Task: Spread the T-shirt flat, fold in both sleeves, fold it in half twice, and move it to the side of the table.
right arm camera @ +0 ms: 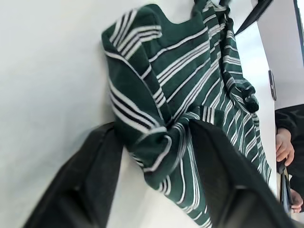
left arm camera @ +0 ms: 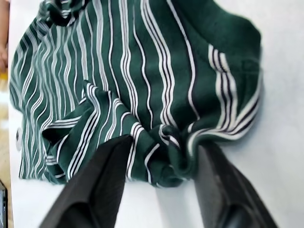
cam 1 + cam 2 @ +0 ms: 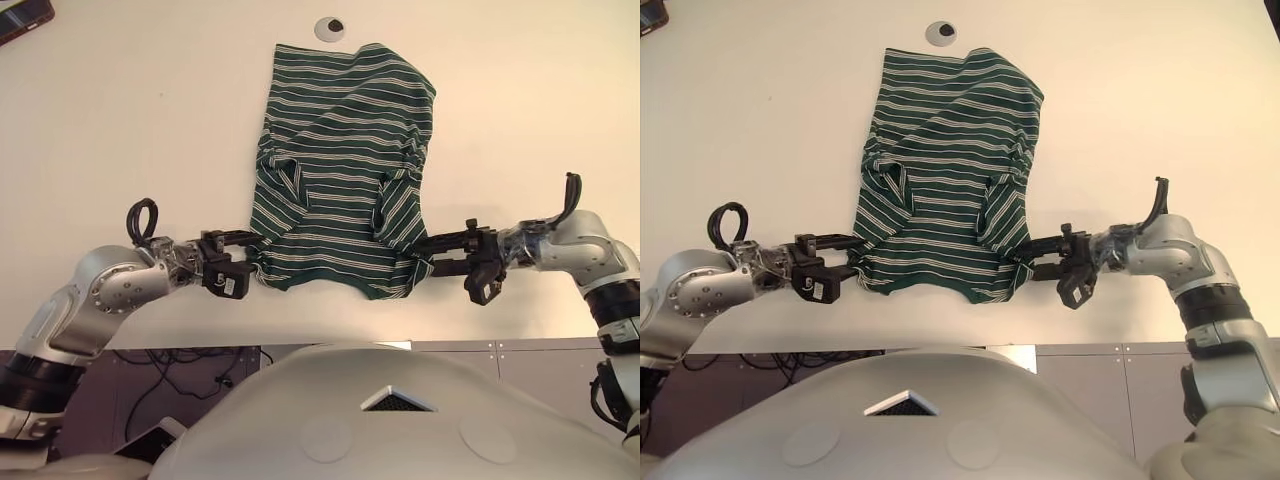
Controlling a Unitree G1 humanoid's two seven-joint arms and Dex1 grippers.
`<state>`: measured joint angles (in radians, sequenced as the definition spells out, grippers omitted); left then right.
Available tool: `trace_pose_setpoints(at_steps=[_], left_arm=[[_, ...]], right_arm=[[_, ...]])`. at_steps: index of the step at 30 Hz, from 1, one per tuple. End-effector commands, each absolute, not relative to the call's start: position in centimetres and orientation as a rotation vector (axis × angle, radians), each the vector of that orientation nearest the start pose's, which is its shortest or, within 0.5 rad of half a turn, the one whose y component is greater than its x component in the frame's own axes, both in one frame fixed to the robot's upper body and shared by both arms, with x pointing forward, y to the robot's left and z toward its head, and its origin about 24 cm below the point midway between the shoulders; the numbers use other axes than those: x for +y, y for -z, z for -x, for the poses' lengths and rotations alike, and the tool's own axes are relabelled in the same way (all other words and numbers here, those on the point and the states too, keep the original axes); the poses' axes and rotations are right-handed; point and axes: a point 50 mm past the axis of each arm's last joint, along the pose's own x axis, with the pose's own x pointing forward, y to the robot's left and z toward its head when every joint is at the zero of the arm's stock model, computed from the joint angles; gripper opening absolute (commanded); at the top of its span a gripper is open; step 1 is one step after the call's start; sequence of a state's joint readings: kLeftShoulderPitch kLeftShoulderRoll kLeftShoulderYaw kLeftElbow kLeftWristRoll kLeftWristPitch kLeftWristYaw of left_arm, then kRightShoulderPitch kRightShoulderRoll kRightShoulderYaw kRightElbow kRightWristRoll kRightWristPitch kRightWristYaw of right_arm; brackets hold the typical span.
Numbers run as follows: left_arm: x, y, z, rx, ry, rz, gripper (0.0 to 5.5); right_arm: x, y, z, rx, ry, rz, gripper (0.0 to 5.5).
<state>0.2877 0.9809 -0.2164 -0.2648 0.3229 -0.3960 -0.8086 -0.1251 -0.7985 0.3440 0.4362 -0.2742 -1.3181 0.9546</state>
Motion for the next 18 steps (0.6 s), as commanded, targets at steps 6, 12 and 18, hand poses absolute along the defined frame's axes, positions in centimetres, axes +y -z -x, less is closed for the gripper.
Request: trace_pose_setpoints(at_steps=[6,12,18], left_arm=[[21.9,-2.7,-12.7,0.728,1.462,-0.849,0.83],[20.1,-4.7,-9.9,0.876,1.503,-0.461,0.08],[18.4,-8.6,-11.2,0.756,1.494,-0.151,0.05]], right_arm=[[-19.9,-3.6,-18.5,-0.170,-1.780,1.207,0.87],[-20.0,-8.8,-19.4,0.394,-1.820,0.792,0.00],[-20.2,-10.9,-20.4,0.623,-1.831,0.344,0.00]])
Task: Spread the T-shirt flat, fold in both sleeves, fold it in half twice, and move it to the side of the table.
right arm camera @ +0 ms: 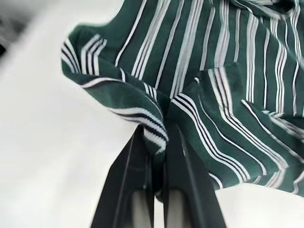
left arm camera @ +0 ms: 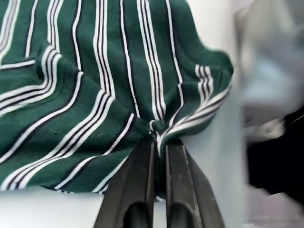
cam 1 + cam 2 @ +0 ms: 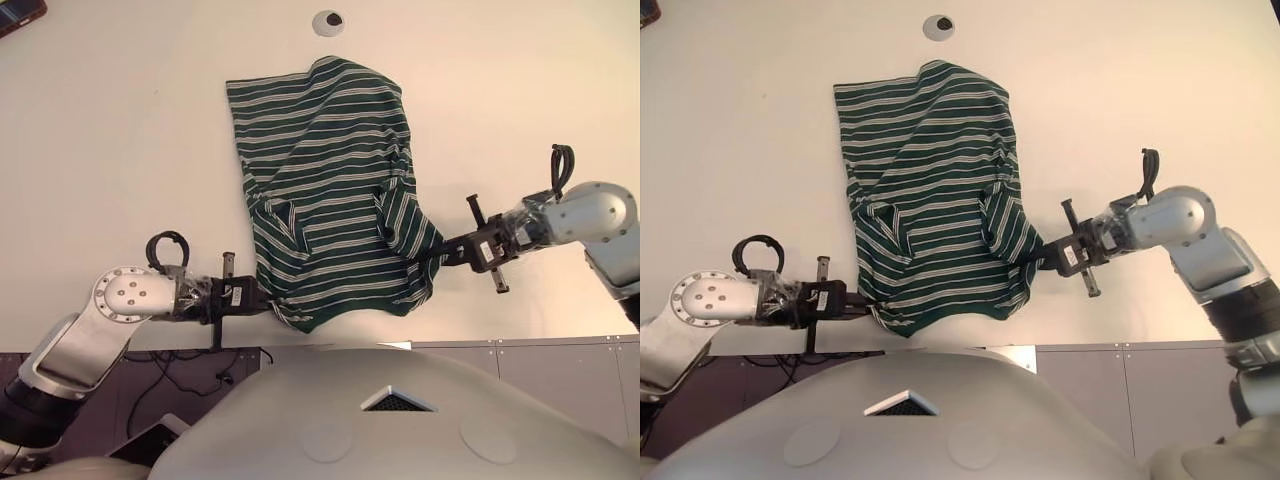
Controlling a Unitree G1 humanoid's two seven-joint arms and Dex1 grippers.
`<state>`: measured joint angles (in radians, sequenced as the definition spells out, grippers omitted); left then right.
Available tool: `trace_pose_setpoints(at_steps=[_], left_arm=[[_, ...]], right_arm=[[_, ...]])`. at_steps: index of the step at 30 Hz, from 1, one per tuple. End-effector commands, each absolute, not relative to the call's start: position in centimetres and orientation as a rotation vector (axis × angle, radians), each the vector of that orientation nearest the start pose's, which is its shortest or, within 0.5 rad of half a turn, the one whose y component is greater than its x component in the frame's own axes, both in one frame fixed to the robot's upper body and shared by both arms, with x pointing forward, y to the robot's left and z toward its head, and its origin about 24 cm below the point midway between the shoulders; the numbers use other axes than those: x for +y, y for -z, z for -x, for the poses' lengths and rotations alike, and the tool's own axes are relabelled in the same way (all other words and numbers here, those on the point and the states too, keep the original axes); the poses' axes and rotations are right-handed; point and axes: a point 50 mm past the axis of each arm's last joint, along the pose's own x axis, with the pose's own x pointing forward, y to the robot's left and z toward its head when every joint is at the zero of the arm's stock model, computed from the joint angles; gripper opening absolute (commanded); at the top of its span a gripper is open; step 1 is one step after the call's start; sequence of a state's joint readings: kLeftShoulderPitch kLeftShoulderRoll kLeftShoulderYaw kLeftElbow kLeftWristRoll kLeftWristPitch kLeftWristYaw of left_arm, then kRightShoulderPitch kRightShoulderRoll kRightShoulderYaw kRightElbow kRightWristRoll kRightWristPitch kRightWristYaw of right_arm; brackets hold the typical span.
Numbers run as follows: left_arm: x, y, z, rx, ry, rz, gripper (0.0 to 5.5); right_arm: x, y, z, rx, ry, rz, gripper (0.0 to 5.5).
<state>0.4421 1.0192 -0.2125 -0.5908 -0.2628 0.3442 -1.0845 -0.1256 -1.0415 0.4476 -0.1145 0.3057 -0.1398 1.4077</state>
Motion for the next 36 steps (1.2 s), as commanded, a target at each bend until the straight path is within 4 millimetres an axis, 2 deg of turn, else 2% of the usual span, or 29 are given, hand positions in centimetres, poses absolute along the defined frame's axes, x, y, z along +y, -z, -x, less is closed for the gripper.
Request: trace_pose_setpoints(at_steps=[1,5,9,12,14,17,20,23,24,25,26,29,31,34,36], left_arm=[[18.4,-9.1,-12.0,0.718,1.462,-0.119,0.05],[19.6,-11.4,-15.7,0.574,1.312,-0.028,0.05],[21.2,-12.9,-19.8,0.448,1.155,0.105,0.04],[21.8,-12.0,-24.1,0.399,0.982,0.186,0.04],[21.8,-11.4,-26.4,0.387,0.904,0.244,0.04],[21.9,-10.5,-29.0,0.393,0.817,0.298,0.04],[22.4,-8.7,-31.3,0.450,0.684,0.338,0.04],[23.0,-6.5,-32.3,0.510,0.554,0.346,0.04],[23.3,-6.0,-32.6,0.519,0.509,0.341,0.33],[23.6,-5.4,-32.8,0.532,0.465,0.344,0.48],[23.8,-4.8,-32.8,0.543,0.432,0.345,0.57],[24.1,-3.2,-32.7,0.577,0.346,0.342,1.03],[24.4,-2.4,-32.5,0.585,0.291,0.339,1.07],[24.8,-2.7,-32.3,0.475,0.268,0.342,1.07],[24.4,-4.8,-32.0,0.299,0.334,0.301,1.07]], right_arm=[[-20.1,-11.3,-21.5,0.608,-1.775,0.275,0.00],[-19.5,-12.6,-26.5,0.528,-1.551,0.044,0.00],[-17.7,-13.3,-31.4,0.503,-1.372,-0.071,0.00],[-16.5,-12.0,-34.7,0.543,-1.200,-0.115,0.00],[-15.8,-11.1,-36.1,0.569,-1.098,-0.142,0.00],[-15.1,-9.6,-37.2,0.621,-0.969,-0.142,0.00],[-14.3,-8.2,-37.6,0.658,-0.853,-0.146,0.00],[-13.3,-7.4,-37.9,0.658,-0.764,-0.154,0.00],[-13.2,-7.3,-38.0,0.655,-0.733,-0.171,0.00],[-13.1,-7.1,-38.0,0.657,-0.703,-0.195,0.36],[-13.0,-7.0,-38.0,0.662,-0.669,-0.229,0.43],[-13.6,-6.5,-38.1,0.668,-0.509,-0.370,0.93],[-14.6,-6.2,-38.3,0.652,-0.370,-0.481,1.10],[-15.9,-6.3,-38.6,0.595,-0.262,-0.508,1.10],[-15.7,-7.7,-39.2,0.496,-0.355,-0.392,1.10]])
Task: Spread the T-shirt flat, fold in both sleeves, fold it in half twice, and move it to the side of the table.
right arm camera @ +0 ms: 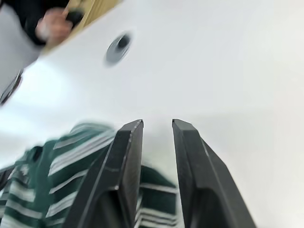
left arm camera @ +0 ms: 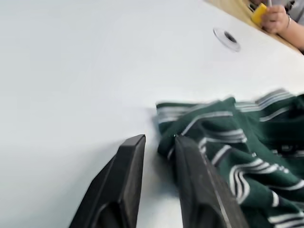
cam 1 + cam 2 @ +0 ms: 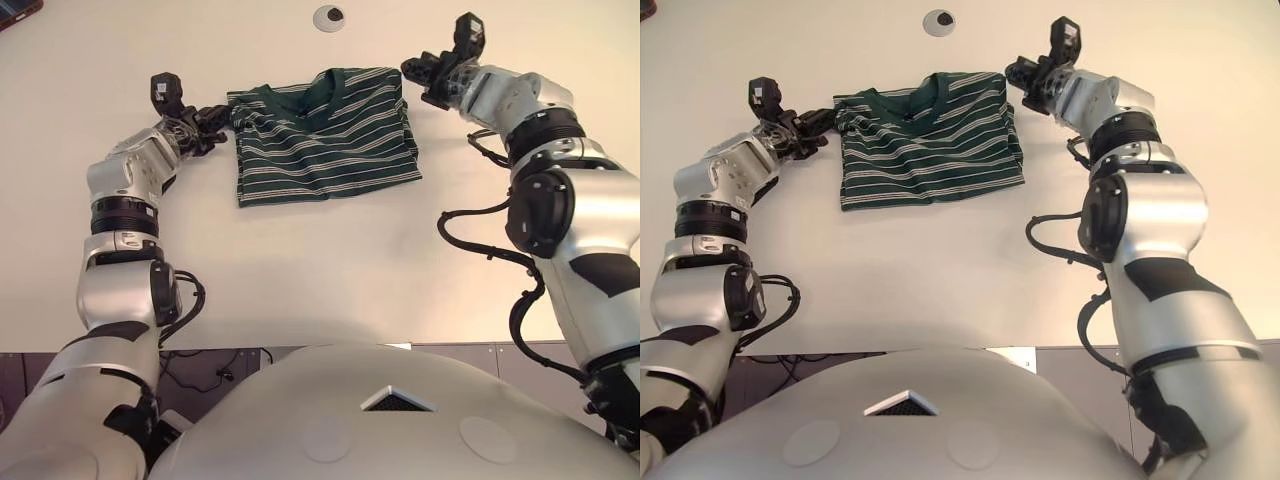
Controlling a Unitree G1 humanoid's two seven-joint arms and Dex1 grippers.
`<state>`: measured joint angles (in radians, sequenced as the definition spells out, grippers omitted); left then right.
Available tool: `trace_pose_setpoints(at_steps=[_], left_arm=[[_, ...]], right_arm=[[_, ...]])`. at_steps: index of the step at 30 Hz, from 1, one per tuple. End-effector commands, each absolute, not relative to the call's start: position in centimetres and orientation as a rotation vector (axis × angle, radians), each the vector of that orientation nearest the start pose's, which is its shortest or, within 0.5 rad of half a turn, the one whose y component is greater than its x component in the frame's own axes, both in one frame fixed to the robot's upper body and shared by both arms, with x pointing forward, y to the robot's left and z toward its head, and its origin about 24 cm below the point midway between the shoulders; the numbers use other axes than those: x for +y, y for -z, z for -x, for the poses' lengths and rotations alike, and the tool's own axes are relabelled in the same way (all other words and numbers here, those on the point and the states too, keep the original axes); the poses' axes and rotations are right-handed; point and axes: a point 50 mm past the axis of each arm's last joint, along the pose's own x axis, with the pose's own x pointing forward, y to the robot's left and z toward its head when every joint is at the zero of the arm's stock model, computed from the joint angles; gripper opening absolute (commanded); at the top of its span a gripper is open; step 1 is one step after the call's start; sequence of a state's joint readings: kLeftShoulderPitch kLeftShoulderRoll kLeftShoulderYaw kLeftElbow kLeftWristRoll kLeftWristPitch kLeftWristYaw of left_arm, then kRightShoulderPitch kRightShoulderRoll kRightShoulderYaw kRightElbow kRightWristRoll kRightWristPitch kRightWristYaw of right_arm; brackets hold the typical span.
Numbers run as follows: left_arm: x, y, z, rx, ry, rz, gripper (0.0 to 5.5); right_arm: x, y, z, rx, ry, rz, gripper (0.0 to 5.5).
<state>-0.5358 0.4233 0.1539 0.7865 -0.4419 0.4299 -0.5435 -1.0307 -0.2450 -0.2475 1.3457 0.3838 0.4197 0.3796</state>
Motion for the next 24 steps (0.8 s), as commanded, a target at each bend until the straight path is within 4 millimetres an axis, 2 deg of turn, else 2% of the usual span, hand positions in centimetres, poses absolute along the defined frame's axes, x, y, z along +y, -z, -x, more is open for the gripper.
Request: trace_pose_setpoints(at_steps=[1,3,5,7,9,12,15,18,20,24], left_arm=[[23.6,-6.1,-31.3,0.218,0.413,0.260,1.07],[21.0,-8.2,-29.6,0.133,0.600,0.177,0.88],[18.6,-8.9,-28.3,0.140,0.735,0.107,0.65],[16.6,-8.5,-27.7,0.223,0.829,-0.013,0.37],[15.5,-7.6,-27.1,0.309,0.898,-0.157,0.13],[15.5,-5.8,-25.5,0.454,0.977,-0.361,0.02],[16.6,-3.6,-24.1,0.598,0.998,-0.487,0.02],[17.0,-2.3,-22.5,0.708,1.049,-0.492,0.02],[16.7,-2.2,-21.5,0.730,1.102,-0.450,0.02],[16.1,-2.8,-21.9,0.674,1.074,-0.387,0.02]], right_arm=[[-15.1,-8.3,-39.4,0.445,-0.456,-0.264,1.10],[-13.7,-8.8,-39.3,0.386,-0.647,-0.014,0.81],[-12.6,-8.5,-38.9,0.363,-0.766,0.166,0.55],[-11.5,-8.1,-38.5,0.360,-0.837,0.267,0.24],[-10.5,-7.5,-38.0,0.363,-0.913,0.332,0.01],[-9.5,-6.1,-37.1,0.372,-0.990,0.445,0.00],[-10.1,-4.7,-37.0,0.419,-0.880,0.536,0.00],[-11.0,-3.8,-37.1,0.460,-0.774,0.653,0.00],[-11.4,-3.7,-37.3,0.457,-0.720,0.701,0.00],[-11.3,-3.5,-37.1,0.451,-0.732,0.718,0.00]])
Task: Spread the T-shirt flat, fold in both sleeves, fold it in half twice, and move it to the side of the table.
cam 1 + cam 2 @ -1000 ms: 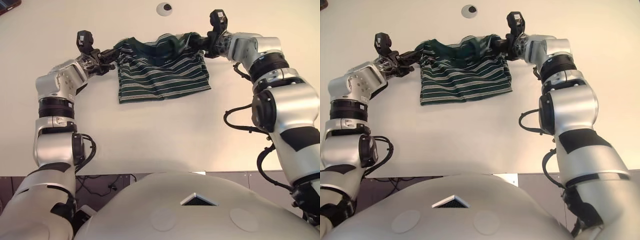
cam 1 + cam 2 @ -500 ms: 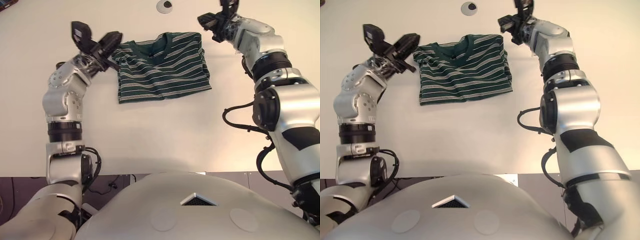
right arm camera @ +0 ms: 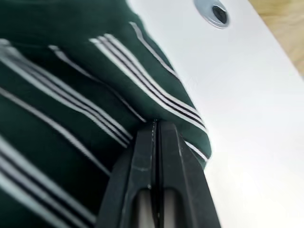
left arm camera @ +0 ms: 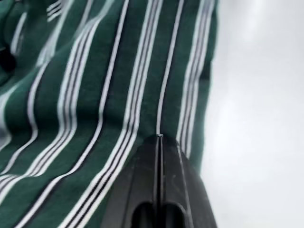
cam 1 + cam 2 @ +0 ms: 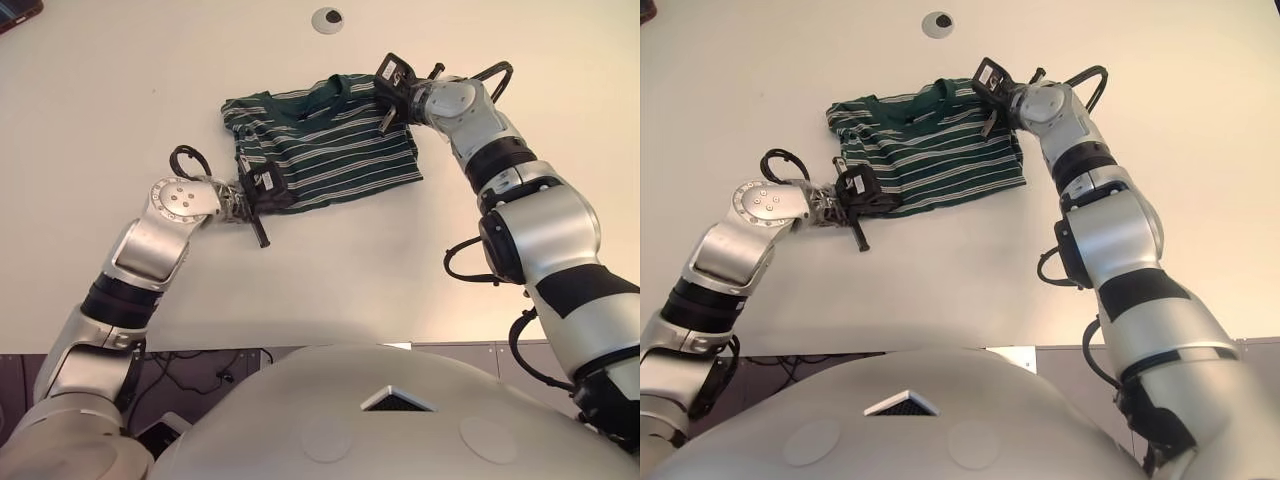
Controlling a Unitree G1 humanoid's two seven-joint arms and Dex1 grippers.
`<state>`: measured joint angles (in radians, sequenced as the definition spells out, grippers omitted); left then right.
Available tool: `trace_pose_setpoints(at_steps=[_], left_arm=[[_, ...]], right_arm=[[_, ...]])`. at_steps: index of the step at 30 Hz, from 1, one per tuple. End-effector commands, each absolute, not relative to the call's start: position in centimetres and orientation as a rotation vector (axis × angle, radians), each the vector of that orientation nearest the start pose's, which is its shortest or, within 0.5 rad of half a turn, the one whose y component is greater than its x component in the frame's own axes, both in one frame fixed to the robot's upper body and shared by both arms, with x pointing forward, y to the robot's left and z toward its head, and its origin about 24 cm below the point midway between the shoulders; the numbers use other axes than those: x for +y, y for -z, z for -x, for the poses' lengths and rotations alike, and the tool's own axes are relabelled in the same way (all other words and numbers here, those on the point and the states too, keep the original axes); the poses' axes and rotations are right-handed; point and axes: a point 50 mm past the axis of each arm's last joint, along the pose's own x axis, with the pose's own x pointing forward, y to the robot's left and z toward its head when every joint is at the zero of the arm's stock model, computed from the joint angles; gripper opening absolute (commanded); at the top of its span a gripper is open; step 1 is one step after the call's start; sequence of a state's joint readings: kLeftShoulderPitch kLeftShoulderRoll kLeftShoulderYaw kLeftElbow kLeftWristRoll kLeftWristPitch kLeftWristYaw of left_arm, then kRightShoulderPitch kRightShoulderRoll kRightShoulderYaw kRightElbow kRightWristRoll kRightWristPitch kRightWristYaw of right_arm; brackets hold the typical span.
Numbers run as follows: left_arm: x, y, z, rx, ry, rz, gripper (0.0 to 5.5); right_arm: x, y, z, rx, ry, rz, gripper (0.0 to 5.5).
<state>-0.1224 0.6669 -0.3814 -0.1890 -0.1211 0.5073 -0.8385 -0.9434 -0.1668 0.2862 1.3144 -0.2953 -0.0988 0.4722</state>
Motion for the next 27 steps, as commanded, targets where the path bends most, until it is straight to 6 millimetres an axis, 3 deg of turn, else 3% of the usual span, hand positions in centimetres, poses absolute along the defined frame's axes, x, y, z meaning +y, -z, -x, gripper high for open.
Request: trace_pose_setpoints(at_steps=[1,4,6,9,11,13,15,18,21,24,26,27], left_arm=[[16.2,-2.9,-22.0,0.666,1.058,-0.382,0.02],[17.0,-2.7,-21.9,0.693,1.043,-0.419,0.02],[18.4,-2.5,-22.2,0.731,1.018,-0.473,0.02],[21.1,-2.8,-23.7,0.780,0.953,-0.584,0.02],[22.6,-3.2,-25.4,0.786,0.899,-0.663,0.02],[23.0,-3.7,-27.9,0.748,0.833,-0.740,0.02],[22.3,-4.4,-31.3,0.654,0.734,-0.796,0.02],[20.3,-5.5,-34.1,0.498,0.656,-0.782,0.02],[20.2,-6.5,-33.5,0.364,0.682,-0.680,0.02],[21.5,-7.5,-30.5,0.266,0.703,-0.614,0.02],[21.5,-7.6,-26.6,0.268,0.776,-0.552,0.02],[21.0,-7.2,-24.2,0.300,0.832,-0.520,0.02]], right_arm=[[-11.3,-3.4,-37.0,0.450,-0.744,0.727,0.00],[-12.4,-2.6,-36.4,0.494,-0.831,0.850,0.00],[-14.1,-1.7,-35.3,0.559,-0.992,1.024,0.00],[-17.2,-1.7,-33.1,0.676,-1.357,1.146,0.00],[-17.9,-3.0,-31.6,0.697,-1.602,1.083,0.00],[-16.6,-4.3,-30.1,0.636,-1.756,0.965,0.00],[-13.7,-5.2,-28.4,0.535,-1.843,0.804,0.00],[-10.9,-6.6,-27.1,0.427,-1.830,0.619,0.00],[-11.9,-9.8,-30.3,0.354,-1.549,0.442,0.00],[-15.0,-11.7,-33.2,0.390,-1.233,0.290,0.00],[-17.4,-10.1,-33.2,0.483,-1.107,0.355,0.00],[-18.1,-8.4,-32.5,0.539,-1.085,0.397,0.00]])
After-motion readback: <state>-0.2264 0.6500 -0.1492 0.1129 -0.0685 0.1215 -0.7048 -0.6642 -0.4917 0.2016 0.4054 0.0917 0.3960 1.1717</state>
